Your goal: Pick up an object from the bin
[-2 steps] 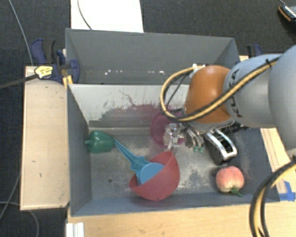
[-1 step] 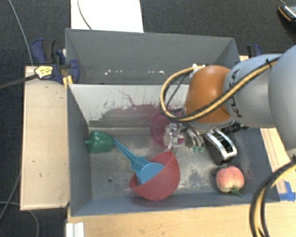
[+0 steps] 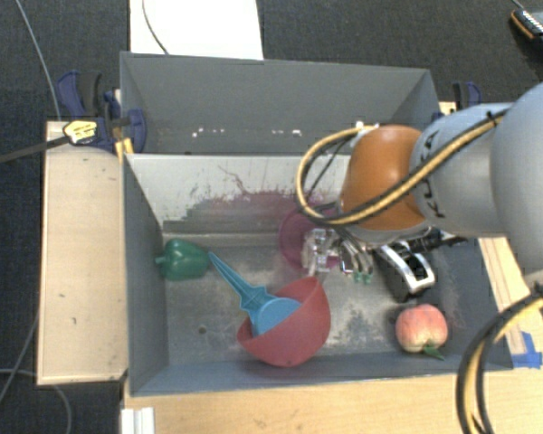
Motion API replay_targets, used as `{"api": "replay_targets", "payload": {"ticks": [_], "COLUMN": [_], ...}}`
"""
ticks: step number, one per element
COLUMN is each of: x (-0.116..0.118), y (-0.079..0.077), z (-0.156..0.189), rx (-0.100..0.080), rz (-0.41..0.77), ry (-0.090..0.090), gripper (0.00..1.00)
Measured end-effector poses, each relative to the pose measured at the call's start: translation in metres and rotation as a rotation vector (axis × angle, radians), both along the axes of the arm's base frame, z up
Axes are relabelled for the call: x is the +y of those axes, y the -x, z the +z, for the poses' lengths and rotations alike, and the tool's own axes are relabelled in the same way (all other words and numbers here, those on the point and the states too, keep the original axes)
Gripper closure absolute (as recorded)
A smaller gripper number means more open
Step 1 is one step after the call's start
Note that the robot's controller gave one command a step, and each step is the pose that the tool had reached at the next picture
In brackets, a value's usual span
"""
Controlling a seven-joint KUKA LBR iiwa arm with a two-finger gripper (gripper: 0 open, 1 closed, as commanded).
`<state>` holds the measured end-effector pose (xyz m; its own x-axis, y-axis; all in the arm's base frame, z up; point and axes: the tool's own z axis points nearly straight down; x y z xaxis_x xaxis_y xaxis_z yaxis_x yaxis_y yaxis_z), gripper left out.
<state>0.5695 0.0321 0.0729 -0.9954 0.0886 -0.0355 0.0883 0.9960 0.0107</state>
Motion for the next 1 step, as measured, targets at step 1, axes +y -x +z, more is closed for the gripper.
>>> {"api": "replay_targets", "payload": {"ticks": [1], "x": [-0.0146], "y": [0.0164], "z": [0.0018], "rx": [0.000], "rz": [0.012], "ry": [0.002], "gripper": [1.00]}}
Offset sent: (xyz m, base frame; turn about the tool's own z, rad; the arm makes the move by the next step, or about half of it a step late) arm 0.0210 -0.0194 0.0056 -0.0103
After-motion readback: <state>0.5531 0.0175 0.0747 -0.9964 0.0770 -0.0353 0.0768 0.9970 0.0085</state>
